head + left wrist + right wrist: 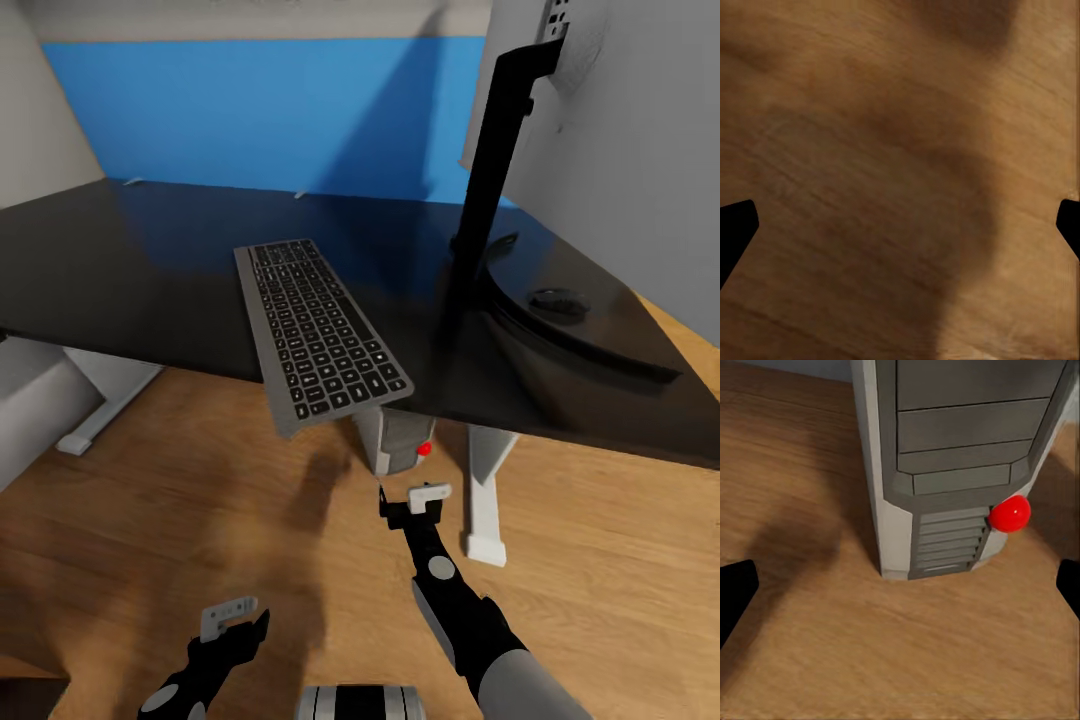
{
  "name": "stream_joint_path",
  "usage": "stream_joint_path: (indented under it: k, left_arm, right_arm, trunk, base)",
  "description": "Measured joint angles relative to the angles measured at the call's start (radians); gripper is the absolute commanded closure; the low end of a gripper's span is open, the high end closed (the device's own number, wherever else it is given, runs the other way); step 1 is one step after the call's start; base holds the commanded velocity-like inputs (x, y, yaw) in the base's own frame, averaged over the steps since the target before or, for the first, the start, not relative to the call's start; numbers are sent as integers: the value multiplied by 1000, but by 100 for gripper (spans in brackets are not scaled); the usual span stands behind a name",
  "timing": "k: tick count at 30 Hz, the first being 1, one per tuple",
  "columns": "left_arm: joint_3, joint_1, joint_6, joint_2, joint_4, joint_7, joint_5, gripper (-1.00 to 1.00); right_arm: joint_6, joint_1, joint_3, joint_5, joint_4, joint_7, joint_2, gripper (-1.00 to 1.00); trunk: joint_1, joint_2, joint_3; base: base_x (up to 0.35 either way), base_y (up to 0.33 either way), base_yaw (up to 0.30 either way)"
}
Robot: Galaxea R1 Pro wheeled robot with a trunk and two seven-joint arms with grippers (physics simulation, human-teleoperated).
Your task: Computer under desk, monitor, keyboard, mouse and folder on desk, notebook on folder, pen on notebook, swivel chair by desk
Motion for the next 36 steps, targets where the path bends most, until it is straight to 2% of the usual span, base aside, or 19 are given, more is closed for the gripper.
stream_joint_path:
  k: [24, 36]
  left_arm:
    - [0, 0, 0, 0, 0, 1, 0, -100]
    - [-3, 0, -2, 0, 31, -19, 0, -100]
  right_arm:
    - [0, 0, 1, 0, 24, 0, 0, -100]
    - [1, 0, -3, -2, 74, 0, 0, -100]
  trunk:
    - [0, 0, 0]
    - [-1, 0, 0]
  base:
    - [-309, -100, 0]
    - [-75, -30, 0]
